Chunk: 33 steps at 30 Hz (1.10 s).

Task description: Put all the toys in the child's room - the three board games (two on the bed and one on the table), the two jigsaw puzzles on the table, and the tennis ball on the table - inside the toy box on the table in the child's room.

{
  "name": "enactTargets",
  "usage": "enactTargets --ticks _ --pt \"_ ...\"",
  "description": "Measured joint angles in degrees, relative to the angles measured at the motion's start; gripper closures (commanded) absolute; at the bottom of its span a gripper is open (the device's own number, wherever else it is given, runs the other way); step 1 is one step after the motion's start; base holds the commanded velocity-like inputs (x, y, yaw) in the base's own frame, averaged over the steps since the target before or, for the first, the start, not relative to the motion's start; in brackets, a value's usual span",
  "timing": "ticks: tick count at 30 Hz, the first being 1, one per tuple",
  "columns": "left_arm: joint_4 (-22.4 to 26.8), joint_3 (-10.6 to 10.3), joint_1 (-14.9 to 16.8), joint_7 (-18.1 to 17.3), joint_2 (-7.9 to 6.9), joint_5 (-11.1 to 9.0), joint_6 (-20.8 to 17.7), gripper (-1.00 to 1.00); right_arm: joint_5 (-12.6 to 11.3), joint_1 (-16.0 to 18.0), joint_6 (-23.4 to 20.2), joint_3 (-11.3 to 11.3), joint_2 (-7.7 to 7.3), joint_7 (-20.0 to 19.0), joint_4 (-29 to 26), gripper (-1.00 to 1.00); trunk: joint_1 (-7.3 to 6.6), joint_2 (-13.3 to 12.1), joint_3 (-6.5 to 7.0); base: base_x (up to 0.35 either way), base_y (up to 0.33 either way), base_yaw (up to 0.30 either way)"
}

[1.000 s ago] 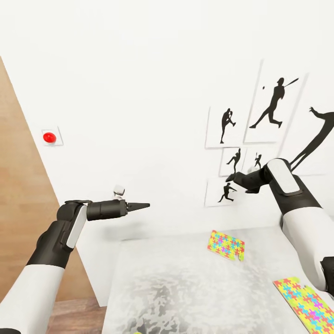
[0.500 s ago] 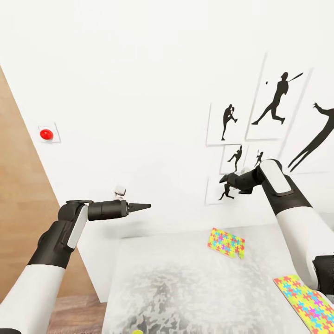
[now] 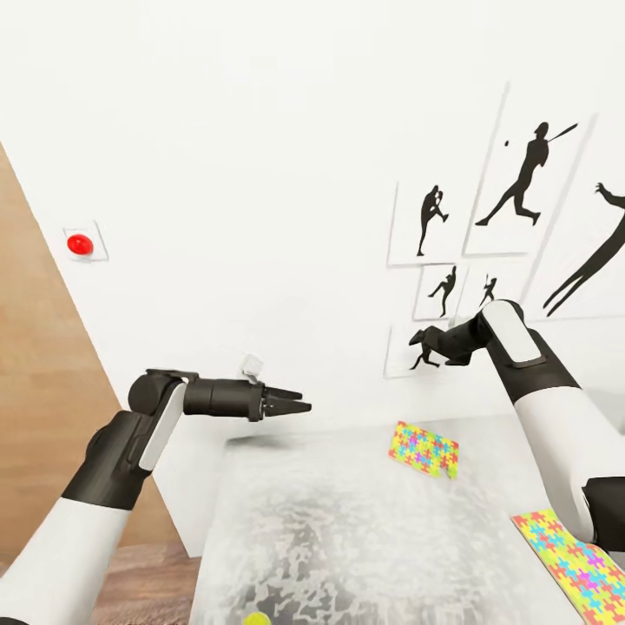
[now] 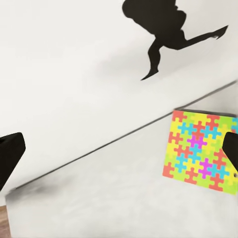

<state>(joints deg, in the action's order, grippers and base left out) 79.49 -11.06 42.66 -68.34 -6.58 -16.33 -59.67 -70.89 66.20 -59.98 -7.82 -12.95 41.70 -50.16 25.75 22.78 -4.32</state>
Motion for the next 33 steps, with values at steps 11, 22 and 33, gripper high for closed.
enactTargets --ticks 11,22,33 --pt "0.61 -0.94 -0.01 -0.06 -0.57 -0.04 0.0 -1.0 0.01 0.0 0.0 -2.91 -0.06 -0.05 -0.02 -1.0 0.0 0.0 -1.04 0.0 0.0 0.0" --pt "0.91 0.98 -0.01 -0.06 -1.18 -0.08 0.0 -1.0 0.15 0.0 0.0 -3.12 0.0 -0.09 -0.07 -1.0 0.0 0.0 -2.08 0.0 0.0 0.0" --pt "2.36 1.17 0.08 -0.13 -1.69 -0.13 0.0 -1.0 0.23 0.0 0.0 -3.12 0.01 -0.09 -0.07 -1.0 0.0 0.01 -3.12 0.0 0.0 0.0"
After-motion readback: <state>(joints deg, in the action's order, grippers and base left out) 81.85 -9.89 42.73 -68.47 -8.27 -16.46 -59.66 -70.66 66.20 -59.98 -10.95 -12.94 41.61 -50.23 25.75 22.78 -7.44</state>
